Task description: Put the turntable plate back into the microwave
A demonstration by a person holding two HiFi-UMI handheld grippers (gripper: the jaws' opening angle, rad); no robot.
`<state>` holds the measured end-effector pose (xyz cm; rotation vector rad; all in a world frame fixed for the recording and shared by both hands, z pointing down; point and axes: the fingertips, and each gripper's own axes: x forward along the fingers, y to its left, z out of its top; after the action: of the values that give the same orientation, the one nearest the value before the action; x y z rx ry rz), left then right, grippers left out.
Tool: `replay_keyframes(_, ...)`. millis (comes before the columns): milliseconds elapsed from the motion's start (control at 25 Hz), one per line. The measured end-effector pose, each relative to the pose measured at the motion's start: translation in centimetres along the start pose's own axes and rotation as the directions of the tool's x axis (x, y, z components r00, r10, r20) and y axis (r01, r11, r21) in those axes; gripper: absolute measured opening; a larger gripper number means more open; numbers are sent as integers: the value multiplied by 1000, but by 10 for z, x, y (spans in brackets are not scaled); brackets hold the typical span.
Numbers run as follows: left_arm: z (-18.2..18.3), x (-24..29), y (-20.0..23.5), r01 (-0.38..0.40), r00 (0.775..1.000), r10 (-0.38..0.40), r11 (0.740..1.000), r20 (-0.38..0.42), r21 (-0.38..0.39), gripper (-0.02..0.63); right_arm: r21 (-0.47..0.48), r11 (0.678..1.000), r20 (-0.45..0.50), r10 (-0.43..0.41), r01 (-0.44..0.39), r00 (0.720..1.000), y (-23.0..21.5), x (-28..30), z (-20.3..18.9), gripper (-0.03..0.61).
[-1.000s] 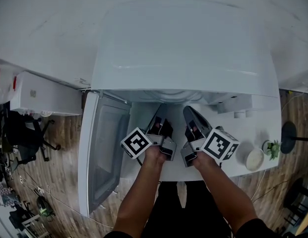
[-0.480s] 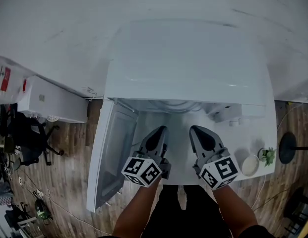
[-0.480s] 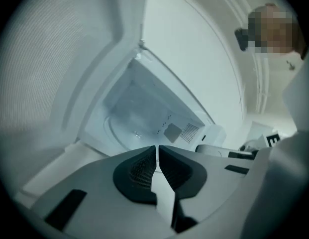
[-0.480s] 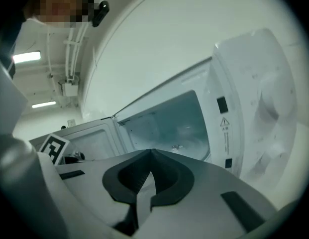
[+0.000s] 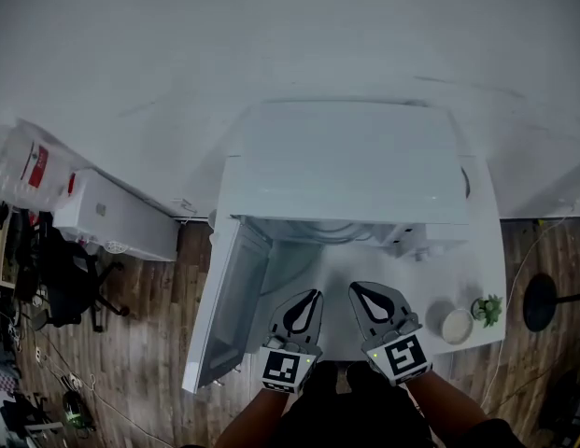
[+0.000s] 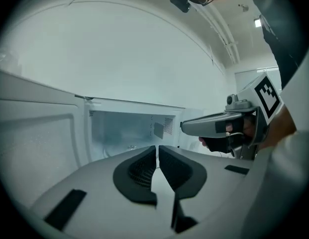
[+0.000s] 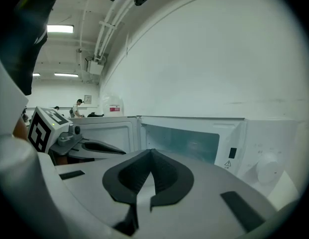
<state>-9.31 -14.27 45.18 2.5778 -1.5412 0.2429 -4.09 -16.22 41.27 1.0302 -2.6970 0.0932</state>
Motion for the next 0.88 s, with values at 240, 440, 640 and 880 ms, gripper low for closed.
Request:
replay_keyframes(240,13,-1,-7,0,1000,0,1000,-8,-19,35,35,998,2,-46,46,999,2,-15,8,17)
replay_keyframes(440,38,0,-9,-15,999,14,999,33,36,35,43,991,-35,-128,129,991,-5,-18,7,18)
replay_keyframes(640,46,-2,-7,-20,999,19,1000,43,20,35,30,986,-3,-165,165,986,-11,-18,19,18)
replay_keyframes(880,46,-6,-8,-25,999,25,1000,45,-3,35,70,982,17,-178,176,984,-14,-18,29,18)
